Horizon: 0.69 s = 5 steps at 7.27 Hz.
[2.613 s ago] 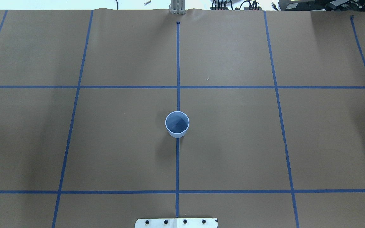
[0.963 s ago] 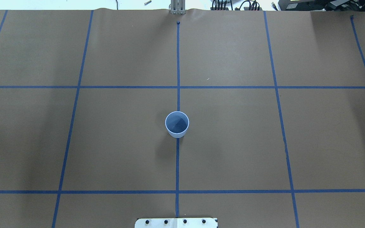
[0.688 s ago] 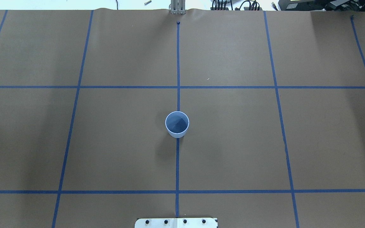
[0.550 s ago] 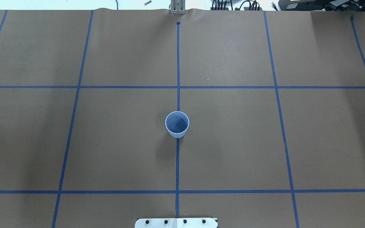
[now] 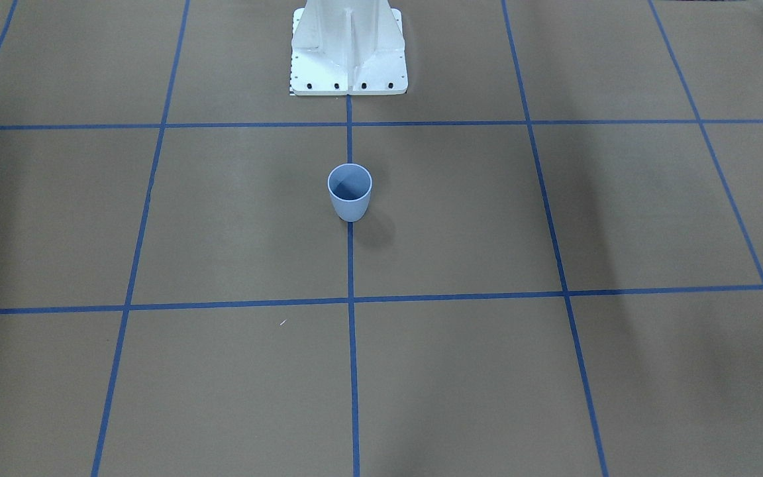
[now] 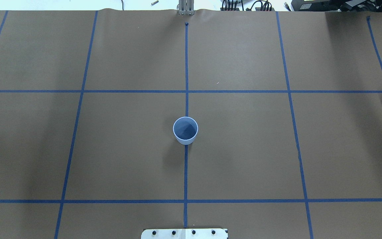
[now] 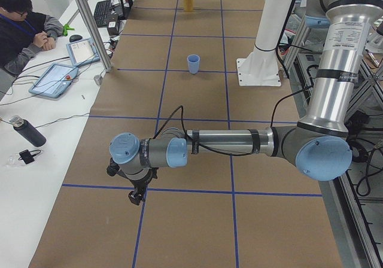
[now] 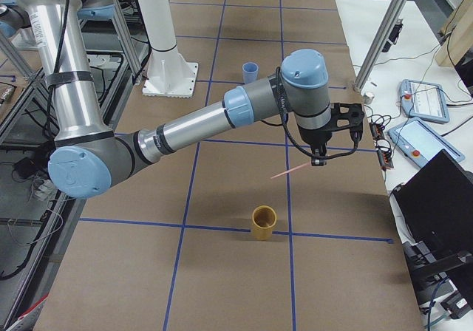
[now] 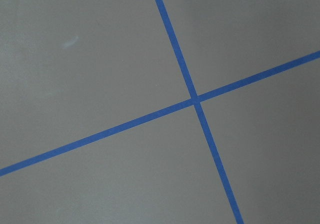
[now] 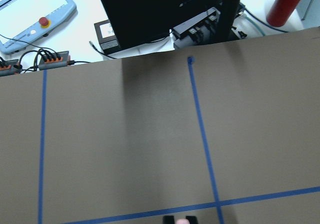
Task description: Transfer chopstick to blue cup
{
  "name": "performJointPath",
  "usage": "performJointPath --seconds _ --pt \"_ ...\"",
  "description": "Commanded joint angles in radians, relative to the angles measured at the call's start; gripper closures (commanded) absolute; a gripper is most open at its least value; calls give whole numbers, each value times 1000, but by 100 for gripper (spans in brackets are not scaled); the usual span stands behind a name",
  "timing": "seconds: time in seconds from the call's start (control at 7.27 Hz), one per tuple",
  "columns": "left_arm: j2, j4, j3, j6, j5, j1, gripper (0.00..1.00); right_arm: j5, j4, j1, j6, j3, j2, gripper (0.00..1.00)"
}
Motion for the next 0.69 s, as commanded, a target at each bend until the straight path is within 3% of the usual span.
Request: performJointPath --seconds 0.0,0.28,0.55 --pt "0 0 -6 -80 0 -1 2 -15 -17 -200 307 101 67 100" --pt "23 -23 -17 -83 0 1 1 -44 -19 -379 541 132 164 100" --pt "25 -28 -37 -85 0 -2 1 -142 -23 -570 798 170 282 100"
